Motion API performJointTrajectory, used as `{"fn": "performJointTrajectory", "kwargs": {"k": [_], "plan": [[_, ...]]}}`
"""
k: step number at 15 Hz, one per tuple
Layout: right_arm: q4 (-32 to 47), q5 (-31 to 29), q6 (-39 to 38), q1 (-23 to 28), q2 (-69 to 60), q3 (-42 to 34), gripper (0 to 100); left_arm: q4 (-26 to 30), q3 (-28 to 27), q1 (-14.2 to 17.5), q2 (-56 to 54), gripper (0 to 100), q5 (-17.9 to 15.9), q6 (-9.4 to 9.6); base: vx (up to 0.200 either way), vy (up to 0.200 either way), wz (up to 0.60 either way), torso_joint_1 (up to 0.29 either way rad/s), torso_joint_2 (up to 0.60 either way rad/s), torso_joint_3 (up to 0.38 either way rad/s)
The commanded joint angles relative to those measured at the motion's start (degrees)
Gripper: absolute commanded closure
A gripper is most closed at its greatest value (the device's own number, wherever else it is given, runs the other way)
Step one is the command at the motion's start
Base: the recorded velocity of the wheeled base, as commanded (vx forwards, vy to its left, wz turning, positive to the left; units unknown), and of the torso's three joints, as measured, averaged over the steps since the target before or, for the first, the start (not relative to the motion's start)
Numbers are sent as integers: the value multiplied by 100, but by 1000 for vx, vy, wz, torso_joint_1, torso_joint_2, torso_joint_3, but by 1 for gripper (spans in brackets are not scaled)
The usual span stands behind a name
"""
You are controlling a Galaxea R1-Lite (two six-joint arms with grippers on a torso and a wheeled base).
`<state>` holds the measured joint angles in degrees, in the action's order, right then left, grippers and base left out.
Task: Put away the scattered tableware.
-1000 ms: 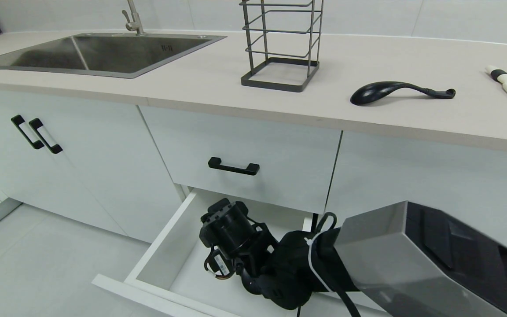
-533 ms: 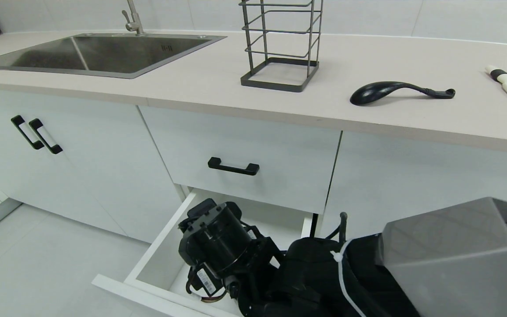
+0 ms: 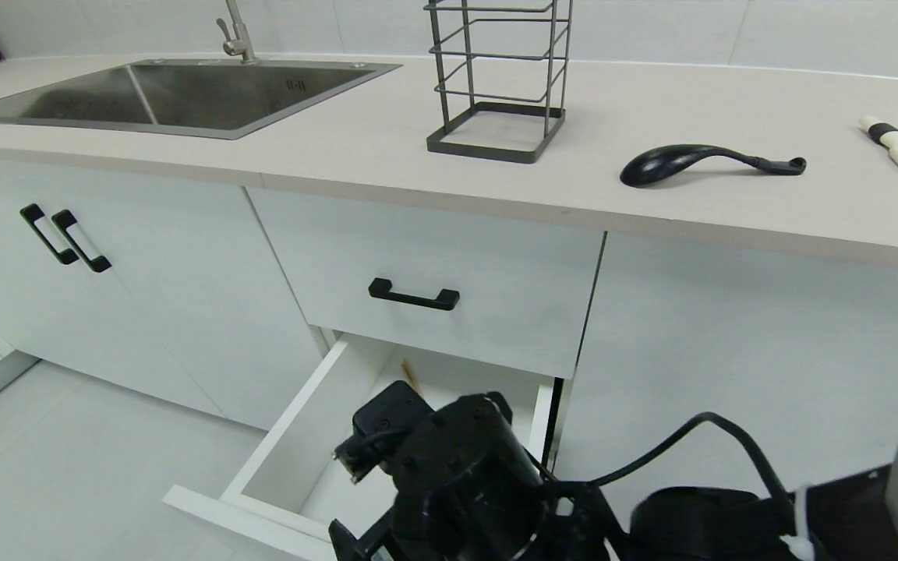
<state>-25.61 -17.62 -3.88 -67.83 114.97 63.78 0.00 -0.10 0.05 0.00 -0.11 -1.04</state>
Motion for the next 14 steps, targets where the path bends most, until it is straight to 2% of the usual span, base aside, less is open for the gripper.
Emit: {"fn": "performJointTrajectory", "kwargs": {"k": [1, 2, 3, 4, 5, 9, 12, 14], "plan": [[-902, 513, 273, -11, -686, -1122, 0, 0, 1, 4, 0, 0, 2, -2, 0, 0, 0, 0, 0, 0], [-1376, 768, 405, 77, -783, -1491, 0, 0, 1, 4, 0, 0, 2, -2, 0, 0, 0, 0, 0, 0], [-1376, 768, 405, 77, -783, -1491, 0, 0, 1, 4, 0, 0, 2, -2, 0, 0, 0, 0, 0, 0], [-1939, 1164, 458, 130, -985, -1966, 0, 0, 1, 4, 0, 0, 2, -2, 0, 0, 0, 0, 0, 0], [-2053, 1190, 440, 191, -1196, -2221, 0, 0, 1, 4, 0, 0, 2, -2, 0, 0, 0, 0, 0, 0], [-2062, 1375, 476, 833, -2093, -3232, 0, 0, 1, 4, 0, 0, 2, -2, 0, 0, 0, 0, 0, 0], [-2071, 1805, 678, 1615, -2998, -3926, 0, 0, 1, 4, 0, 0, -7, -2, 0, 0, 0, 0, 0, 0], [-2071, 1832, 730, 1694, -3209, -4163, 0, 0, 1, 4, 0, 0, 2, -2, 0, 0, 0, 0, 0, 0]]}}
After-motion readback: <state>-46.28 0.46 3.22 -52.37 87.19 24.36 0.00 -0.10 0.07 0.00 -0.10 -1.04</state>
